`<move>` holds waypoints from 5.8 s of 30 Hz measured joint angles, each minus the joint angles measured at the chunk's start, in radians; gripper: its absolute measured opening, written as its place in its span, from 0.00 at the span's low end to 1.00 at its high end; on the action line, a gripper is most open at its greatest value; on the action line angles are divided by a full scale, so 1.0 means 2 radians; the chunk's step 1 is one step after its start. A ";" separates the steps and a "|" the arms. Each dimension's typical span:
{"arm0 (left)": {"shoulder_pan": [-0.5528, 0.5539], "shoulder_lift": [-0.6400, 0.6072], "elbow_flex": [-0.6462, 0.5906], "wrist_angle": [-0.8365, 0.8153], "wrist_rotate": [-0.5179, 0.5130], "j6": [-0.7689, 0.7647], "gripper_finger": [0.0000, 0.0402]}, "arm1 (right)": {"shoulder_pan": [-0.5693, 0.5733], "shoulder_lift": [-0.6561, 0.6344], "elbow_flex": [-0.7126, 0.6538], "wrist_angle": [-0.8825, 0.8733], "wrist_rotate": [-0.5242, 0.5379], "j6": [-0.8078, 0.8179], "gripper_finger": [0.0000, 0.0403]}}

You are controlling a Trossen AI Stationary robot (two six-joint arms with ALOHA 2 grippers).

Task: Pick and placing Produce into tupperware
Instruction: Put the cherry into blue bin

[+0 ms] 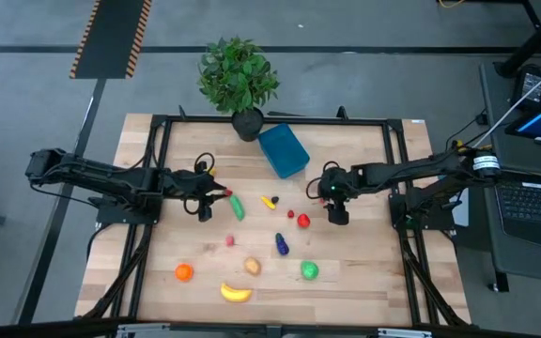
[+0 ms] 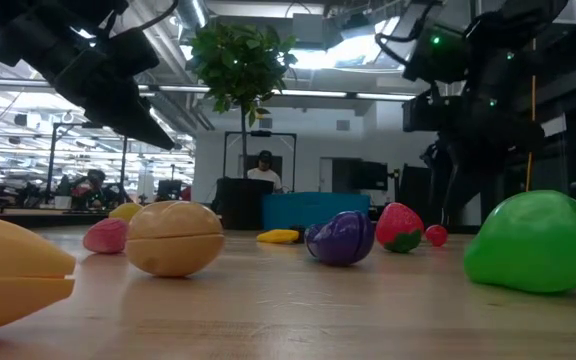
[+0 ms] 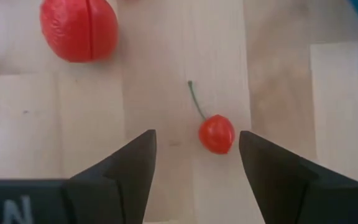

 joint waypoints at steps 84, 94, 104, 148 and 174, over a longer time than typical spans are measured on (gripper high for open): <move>0.000 0.000 -0.001 -0.001 0.000 0.000 0.21 | -0.008 0.095 0.000 0.029 0.007 -0.009 0.26; 0.000 0.000 -0.001 -0.001 0.000 0.000 0.23 | -0.008 0.077 -0.002 0.033 0.005 0.004 0.27; 0.000 0.000 -0.001 -0.001 0.000 0.000 0.18 | -0.012 -0.010 -0.002 0.031 0.006 0.006 0.26; 0.000 0.000 -0.001 -0.015 -0.027 0.027 0.12 | -0.094 -0.344 -0.300 0.509 -0.057 0.016 0.26; 0.000 0.000 0.000 -0.012 -0.070 0.026 0.16 | -0.094 -0.344 -0.342 0.594 0.007 0.030 0.26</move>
